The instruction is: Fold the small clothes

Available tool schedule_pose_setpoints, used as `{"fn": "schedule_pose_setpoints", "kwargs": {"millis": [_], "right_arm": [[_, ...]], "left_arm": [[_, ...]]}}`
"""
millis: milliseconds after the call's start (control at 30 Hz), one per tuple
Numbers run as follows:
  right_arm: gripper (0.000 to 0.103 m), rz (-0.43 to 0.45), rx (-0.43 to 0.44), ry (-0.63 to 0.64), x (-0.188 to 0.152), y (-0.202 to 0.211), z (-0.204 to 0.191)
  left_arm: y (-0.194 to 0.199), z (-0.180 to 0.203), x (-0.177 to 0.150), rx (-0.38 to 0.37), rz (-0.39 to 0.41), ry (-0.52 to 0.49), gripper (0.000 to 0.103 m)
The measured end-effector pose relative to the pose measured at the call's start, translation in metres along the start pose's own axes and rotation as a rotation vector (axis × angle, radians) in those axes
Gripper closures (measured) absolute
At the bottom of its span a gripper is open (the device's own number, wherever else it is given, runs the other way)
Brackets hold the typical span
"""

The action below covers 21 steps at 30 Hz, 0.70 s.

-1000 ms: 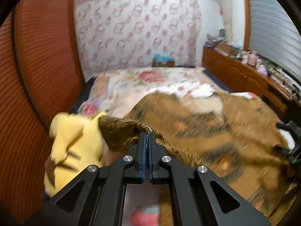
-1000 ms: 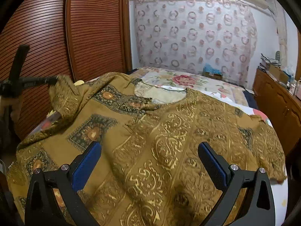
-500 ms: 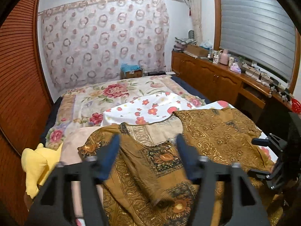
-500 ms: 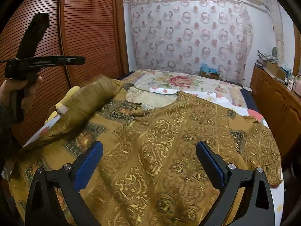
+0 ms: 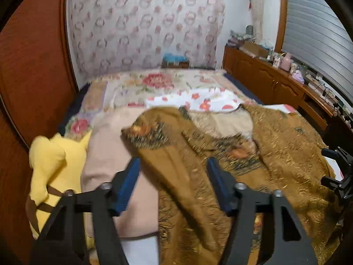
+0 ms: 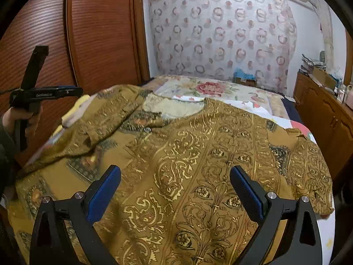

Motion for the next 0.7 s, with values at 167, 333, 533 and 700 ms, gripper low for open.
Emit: {"fn": "schedule_pose_setpoints", "kwargs": {"millis": [167, 333, 533, 700], "right_arm": [[0.004, -0.063, -0.033, 0.008, -0.002, -0.017, 0.008], [0.004, -0.105, -0.039, 0.008, -0.004, -0.028, 0.014], [0.004, -0.149, -0.001, -0.042, -0.003, -0.037, 0.022], [0.004, -0.159, 0.003, -0.075, -0.002, -0.040, 0.027]], "left_arm": [[-0.029, -0.010, -0.003, 0.005, -0.063, 0.044, 0.052], [-0.046, -0.017, -0.002, -0.030, -0.091, 0.083, 0.067], [-0.049, -0.021, 0.004, -0.013, -0.095, 0.079, 0.100], [-0.027, -0.029, 0.020, 0.030, -0.040, 0.053, 0.101]]}}
Point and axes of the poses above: each gripper's, at about its wrist camera, not at the fingertips, and y roughly against the way its jaws point, z to its right, x to its top, the point moved 3 cm from there along -y, roughly the way its jaws point, and after that the axes turned 1 degree about -z, right-handed, at the moved point
